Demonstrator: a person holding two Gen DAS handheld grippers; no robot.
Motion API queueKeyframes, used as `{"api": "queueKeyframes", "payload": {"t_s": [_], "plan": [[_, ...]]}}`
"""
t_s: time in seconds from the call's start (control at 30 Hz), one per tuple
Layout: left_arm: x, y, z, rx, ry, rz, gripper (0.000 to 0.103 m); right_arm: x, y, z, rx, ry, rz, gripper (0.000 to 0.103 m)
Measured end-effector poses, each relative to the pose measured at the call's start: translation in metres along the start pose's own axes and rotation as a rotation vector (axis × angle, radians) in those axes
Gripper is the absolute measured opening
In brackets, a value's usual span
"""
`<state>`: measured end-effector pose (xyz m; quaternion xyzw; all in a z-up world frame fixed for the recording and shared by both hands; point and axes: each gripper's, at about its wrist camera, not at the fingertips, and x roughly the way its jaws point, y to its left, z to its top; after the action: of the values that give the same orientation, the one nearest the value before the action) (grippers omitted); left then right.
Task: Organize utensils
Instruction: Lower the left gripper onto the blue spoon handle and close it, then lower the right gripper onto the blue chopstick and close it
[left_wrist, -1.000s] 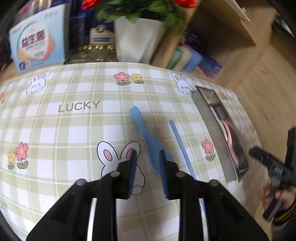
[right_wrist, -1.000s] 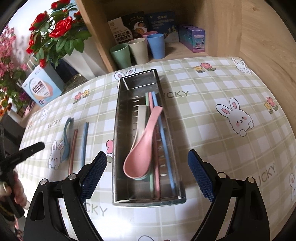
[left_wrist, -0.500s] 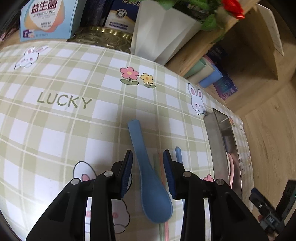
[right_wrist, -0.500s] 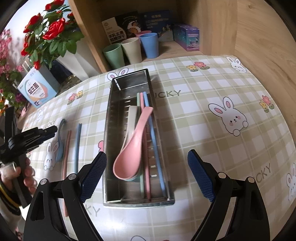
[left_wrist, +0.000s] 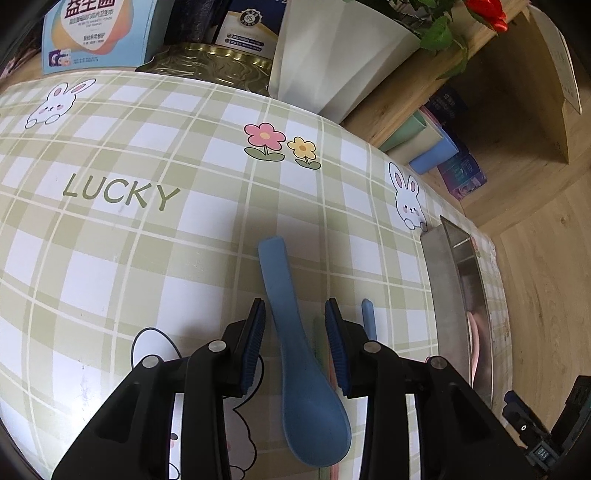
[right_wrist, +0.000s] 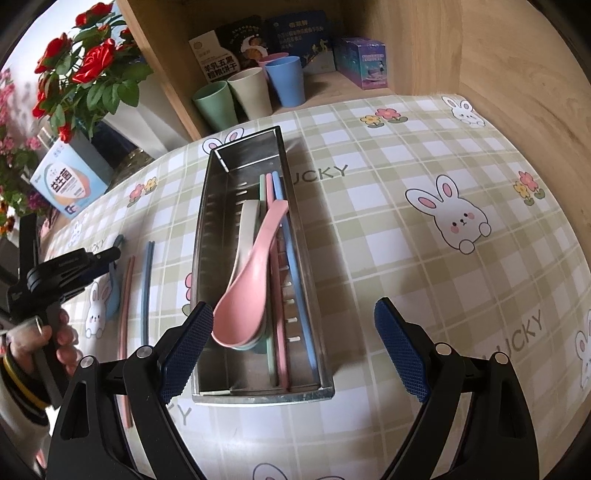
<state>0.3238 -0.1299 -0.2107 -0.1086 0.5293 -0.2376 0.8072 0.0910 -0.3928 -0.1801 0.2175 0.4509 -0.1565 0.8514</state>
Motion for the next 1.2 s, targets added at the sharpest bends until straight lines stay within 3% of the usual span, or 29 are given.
{"api": "queueKeyframes", "payload": {"t_s": [0.03,0.13,0.6,0.8,1.0,1.2], "plan": [[0.001,0.0,0.0,0.007,0.006,0.006,0.018,0.0,-0.001,0.0,0.005,0.002,-0.003,0.086],[-0.002,0.002,-0.004,0.022,0.001,0.014,0.014,0.001,-0.004,-0.001,0.015,0.006,-0.012,0.086],[-0.051,0.014,-0.041,0.126,-0.034,0.055,0.013,-0.002,0.016,-0.006,-0.031,0.011,-0.005,0.086],[-0.081,0.026,-0.071,0.138,-0.072,0.062,0.013,-0.009,0.048,-0.005,-0.11,-0.029,0.007,0.085],[-0.107,0.047,-0.094,0.083,-0.115,0.061,0.013,-0.003,0.093,-0.009,-0.23,-0.04,0.027,0.085],[-0.121,0.055,-0.103,0.078,-0.139,0.059,0.013,0.016,0.144,-0.02,-0.364,-0.019,0.032,0.075]]}}
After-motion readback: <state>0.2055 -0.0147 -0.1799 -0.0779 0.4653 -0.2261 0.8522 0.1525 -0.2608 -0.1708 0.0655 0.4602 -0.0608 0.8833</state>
